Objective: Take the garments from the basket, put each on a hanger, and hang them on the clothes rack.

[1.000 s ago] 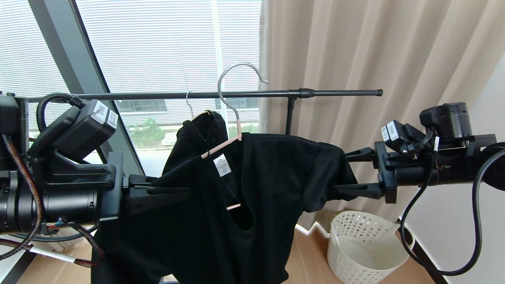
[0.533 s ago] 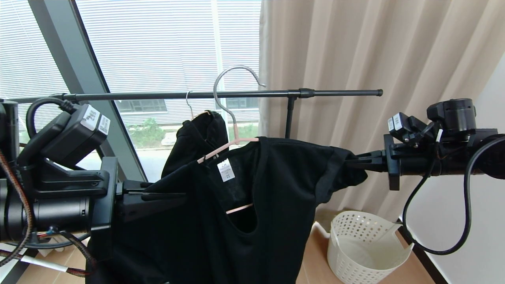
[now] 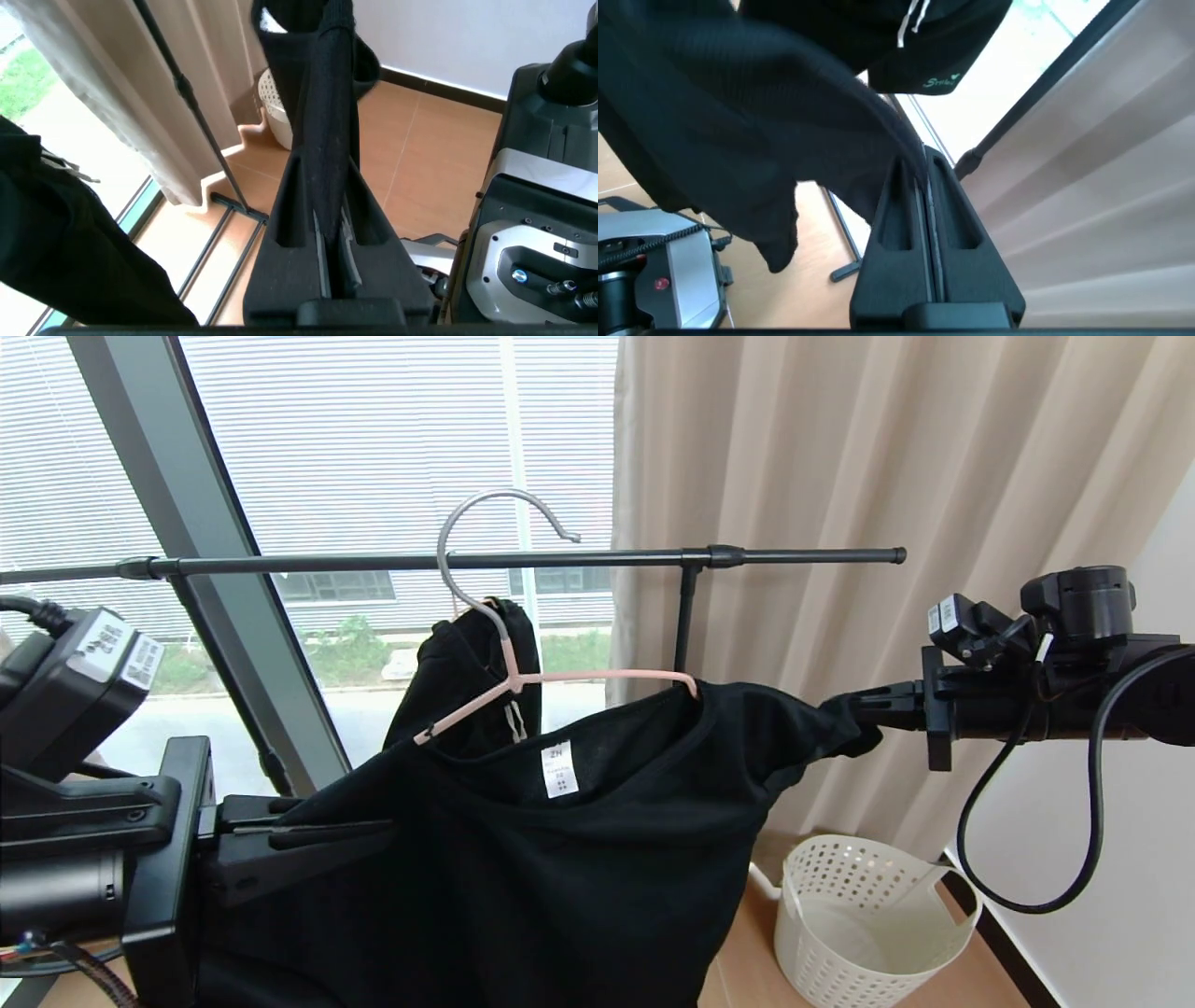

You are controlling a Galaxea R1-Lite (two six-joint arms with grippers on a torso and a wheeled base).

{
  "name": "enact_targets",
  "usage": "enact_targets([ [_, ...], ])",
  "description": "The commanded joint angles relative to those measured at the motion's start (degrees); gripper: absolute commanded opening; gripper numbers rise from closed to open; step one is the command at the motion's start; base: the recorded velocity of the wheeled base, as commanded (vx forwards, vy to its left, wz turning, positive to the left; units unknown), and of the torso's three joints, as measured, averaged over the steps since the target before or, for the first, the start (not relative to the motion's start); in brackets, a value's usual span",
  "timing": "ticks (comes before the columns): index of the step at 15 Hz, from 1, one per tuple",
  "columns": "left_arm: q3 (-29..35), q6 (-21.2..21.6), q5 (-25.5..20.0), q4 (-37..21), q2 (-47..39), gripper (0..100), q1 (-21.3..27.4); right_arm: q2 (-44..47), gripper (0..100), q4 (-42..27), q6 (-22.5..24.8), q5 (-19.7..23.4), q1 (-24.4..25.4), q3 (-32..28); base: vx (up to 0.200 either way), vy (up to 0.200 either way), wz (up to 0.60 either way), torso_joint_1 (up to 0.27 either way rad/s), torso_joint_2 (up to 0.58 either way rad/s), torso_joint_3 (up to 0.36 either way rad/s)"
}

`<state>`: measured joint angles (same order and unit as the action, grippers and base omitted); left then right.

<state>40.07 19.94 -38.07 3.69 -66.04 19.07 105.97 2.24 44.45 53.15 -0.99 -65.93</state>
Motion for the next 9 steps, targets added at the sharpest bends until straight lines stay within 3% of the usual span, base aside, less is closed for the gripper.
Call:
enact_targets([
  [1, -0.52, -0.7, 0.01, -0.09, 3.11, 0, -0.52, 0.9, 0, -0.05, -0.06, 0.02, -0.24, -0.69, 0.0, 0.0, 0.0, 0.0, 0.0, 0.0],
  [8, -1.05, -1.4, 0.01, 0.09, 2.49, 0, -1.31, 0.81, 0, -1.28, 0.29, 0.11, -0.33, 0.01, 0.0, 0.0, 0.0, 0.0, 0.0, 0.0],
  [9, -1.05, -1.49, 0.01, 0.09, 2.4, 0, -1.31, 0.73, 100, -1.28, 0.29, 0.02, -0.16, 0.01, 0.0, 0.0, 0.0, 0.0, 0.0, 0.0],
])
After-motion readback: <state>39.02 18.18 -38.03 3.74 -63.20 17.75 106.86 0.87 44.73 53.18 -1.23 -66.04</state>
